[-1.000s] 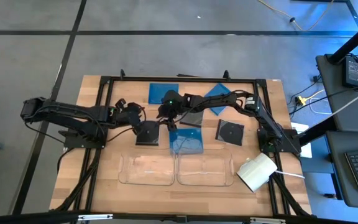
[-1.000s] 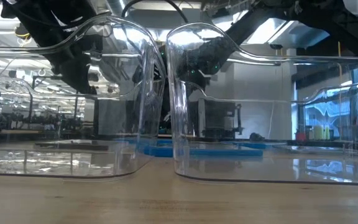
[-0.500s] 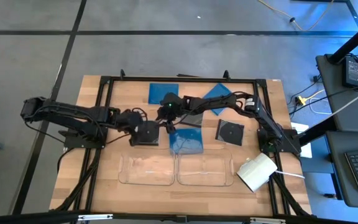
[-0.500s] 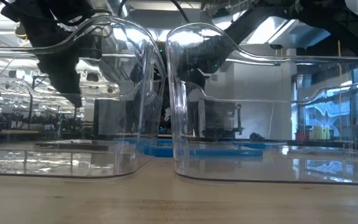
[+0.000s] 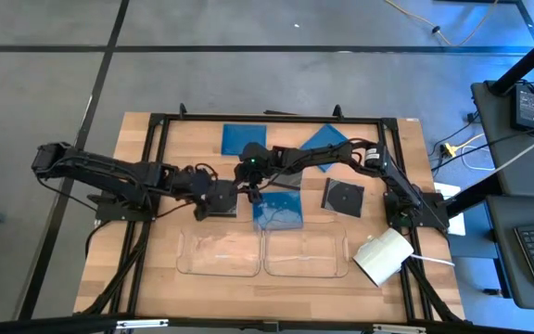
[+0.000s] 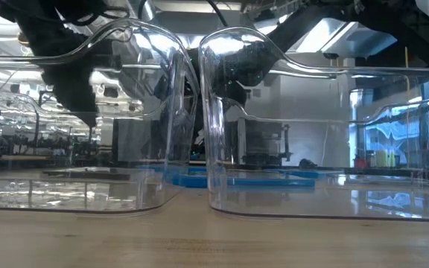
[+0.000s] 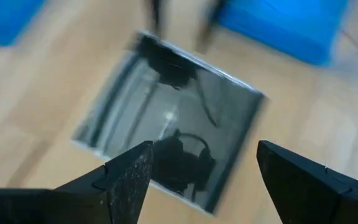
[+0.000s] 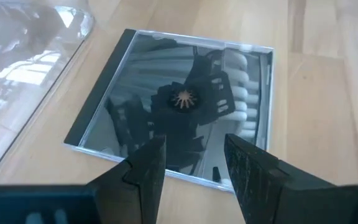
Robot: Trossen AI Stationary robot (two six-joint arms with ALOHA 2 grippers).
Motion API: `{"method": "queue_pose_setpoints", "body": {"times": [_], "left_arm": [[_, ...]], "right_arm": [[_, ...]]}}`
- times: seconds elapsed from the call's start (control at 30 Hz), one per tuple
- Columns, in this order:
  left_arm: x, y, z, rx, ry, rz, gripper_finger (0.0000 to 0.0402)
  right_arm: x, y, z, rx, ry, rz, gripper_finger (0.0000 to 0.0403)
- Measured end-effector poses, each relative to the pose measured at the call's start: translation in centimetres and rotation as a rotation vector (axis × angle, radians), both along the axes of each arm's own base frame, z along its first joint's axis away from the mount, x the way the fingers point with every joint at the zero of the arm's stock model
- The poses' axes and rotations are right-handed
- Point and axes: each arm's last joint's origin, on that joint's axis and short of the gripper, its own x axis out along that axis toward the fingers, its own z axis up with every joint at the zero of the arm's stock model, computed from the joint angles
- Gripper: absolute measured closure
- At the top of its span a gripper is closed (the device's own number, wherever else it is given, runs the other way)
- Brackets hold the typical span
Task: Pick & place jewel cases by type
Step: Put the left black CD case into the left transparent bin
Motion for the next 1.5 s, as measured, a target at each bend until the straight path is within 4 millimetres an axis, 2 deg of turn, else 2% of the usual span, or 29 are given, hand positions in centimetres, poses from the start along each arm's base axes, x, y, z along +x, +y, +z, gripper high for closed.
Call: {"method": "queue_pose_setpoints", "body": {"times": [0.1, 0.2, 0.33, 0.63, 0.83, 1.27, 1.5], "left_arm": [[-0.1, 0.3, -0.1, -0.021, -0.025, 0.153, 0.0121], [0.0, 0.5, -0.2, -0.103, -0.023, 0.183, 0.0119], [0.4, 0.4, -0.9, -0.131, 0.021, 0.170, 0.0120], [1.7, -0.1, -3.9, -0.136, 0.194, 0.184, 0.0123], [1.5, -0.6, -4.5, -0.227, 0.269, 0.241, 0.0123], [1.6, -2.1, -5.1, -0.254, 0.288, 0.254, 0.0123], [2.2, -2.3, -6.0, -0.247, 0.317, 0.249, 0.0124]], "right_arm": [[0.0, 0.0, 0.0, -0.001, 0.000, 0.001, 0.0234], [0.0, 0.0, 0.0, -0.001, 0.000, 0.001, 0.0234], [0.0, 0.0, 0.0, -0.002, 0.000, 0.001, 0.0234], [0.0, 0.0, 0.0, 0.022, 0.007, -0.018, 0.0234], [0.0, 0.0, 0.0, 0.023, 0.008, -0.019, 0.0234], [0.0, 0.0, 0.0, 0.021, 0.007, -0.018, 0.0234], [0.0, 0.0, 0.0, 0.021, 0.006, -0.018, 0.0234]]}}
